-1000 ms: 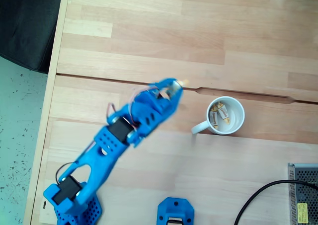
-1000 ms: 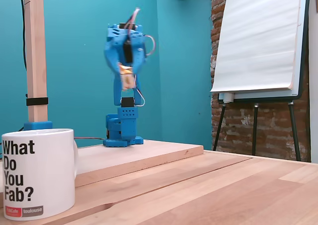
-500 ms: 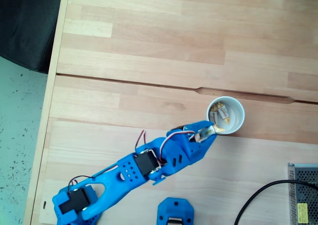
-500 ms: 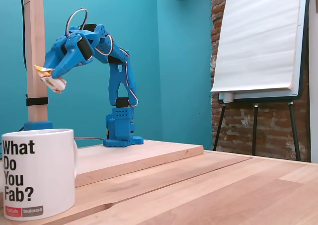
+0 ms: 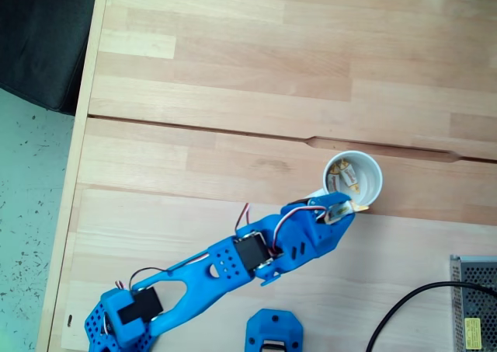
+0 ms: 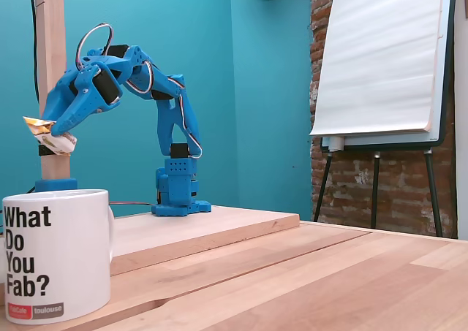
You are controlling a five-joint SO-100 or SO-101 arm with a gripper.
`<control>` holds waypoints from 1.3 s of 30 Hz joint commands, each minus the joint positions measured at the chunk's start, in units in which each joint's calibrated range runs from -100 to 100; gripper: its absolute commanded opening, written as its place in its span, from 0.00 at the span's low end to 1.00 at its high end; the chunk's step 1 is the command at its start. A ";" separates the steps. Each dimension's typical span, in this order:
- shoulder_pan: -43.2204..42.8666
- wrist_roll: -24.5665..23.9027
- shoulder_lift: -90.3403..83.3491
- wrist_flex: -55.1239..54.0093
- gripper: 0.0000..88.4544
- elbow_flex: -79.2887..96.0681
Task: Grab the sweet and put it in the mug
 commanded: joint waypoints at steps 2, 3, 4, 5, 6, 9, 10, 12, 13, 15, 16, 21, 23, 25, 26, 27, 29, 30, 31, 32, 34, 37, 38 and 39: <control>0.13 0.00 2.61 -1.25 0.00 -8.65; 0.13 0.00 3.64 -1.25 0.00 -9.72; 0.13 0.00 4.50 -1.25 0.00 -10.88; 0.13 0.00 5.36 -1.25 0.00 -11.95; 0.13 0.00 6.13 -1.25 0.00 -13.02; 0.05 0.05 8.46 -1.25 0.00 -16.41; 0.05 0.05 9.15 -1.25 0.00 -17.57; 0.05 0.05 10.26 -1.25 0.00 -19.98; 0.05 0.05 10.78 -1.25 0.00 -21.23; -0.31 -0.34 11.81 -1.25 0.00 -23.73; -1.04 -0.44 12.33 -1.25 0.00 -24.89; -5.18 -0.49 14.14 -1.16 0.00 -28.63; -5.97 -0.49 14.31 -1.16 0.00 -28.90; -6.34 -0.49 14.31 -1.16 0.00 -28.90; -6.34 -0.49 14.31 -1.16 0.00 -28.90; -6.34 -0.49 14.31 -1.16 0.00 -28.90; -6.26 -0.49 14.31 -1.16 0.00 -28.90; -6.26 -0.49 14.31 -1.16 0.00 -28.90; -6.19 -0.49 14.31 -1.16 0.00 -28.99; -6.12 -0.49 14.31 -1.16 0.00 -29.08; -5.47 -0.49 14.31 -1.16 0.00 -29.08; -3.65 -0.49 14.48 -1.08 0.00 -28.99; -3.36 -0.49 14.57 -1.08 0.00 -28.99; -3.14 -0.49 14.57 -1.08 0.00 -28.99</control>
